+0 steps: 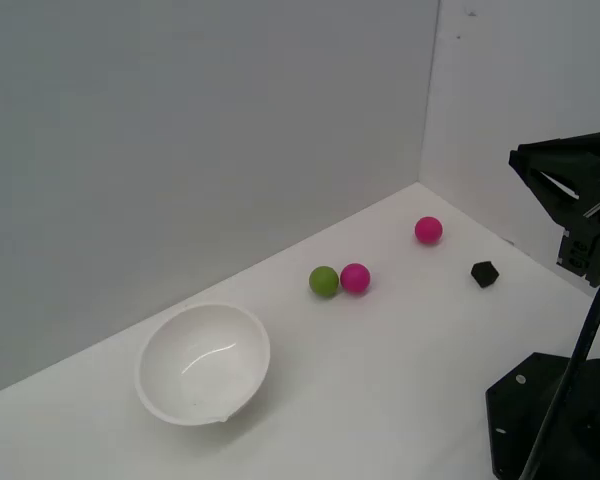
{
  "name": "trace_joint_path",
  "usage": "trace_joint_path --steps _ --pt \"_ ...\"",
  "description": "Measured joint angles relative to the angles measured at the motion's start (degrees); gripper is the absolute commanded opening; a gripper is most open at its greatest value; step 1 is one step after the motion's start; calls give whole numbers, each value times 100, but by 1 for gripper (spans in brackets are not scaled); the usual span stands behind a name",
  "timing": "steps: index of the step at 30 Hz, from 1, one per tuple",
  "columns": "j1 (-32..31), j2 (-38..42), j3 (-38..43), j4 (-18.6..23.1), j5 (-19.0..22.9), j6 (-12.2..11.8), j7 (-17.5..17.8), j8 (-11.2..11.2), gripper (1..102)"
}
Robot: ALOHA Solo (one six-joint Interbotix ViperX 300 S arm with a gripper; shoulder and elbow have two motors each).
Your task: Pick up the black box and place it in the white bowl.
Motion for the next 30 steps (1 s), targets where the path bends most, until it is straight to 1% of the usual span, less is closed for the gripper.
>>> trace_joint_path --steps 2,5,9,11,14,15,17,19,22,23,29,30 --pt "53 -26 -26 -62 -70 0 9 0 3" --pt "114 -220 -193 -255 -255 123 9 0 3" --pt "167 -615 -606 -747 -738 554 176 0 3" --pt "167 -747 -756 -940 -932 817 369 0 3" --pt "167 -949 -976 -1028 -1011 1151 738 9 3" --pt "167 -1046 -1063 -1020 -1011 1222 896 0 3" --pt "167 -1266 -1274 -1037 -1037 1274 1090 0 3" --pt "193 -1468 -1477 -1046 -1046 1292 1178 -62 3" --pt "272 -1828 -1846 -1055 -1046 1292 1327 -79 3" --pt "272 -1986 -2004 -1055 -1055 1301 1371 -123 3" --pt "272 -2918 -2927 -1063 -1055 1292 1477 -686 3" --pt "290 -3076 -3076 -1081 -1063 1301 1485 -738 3"
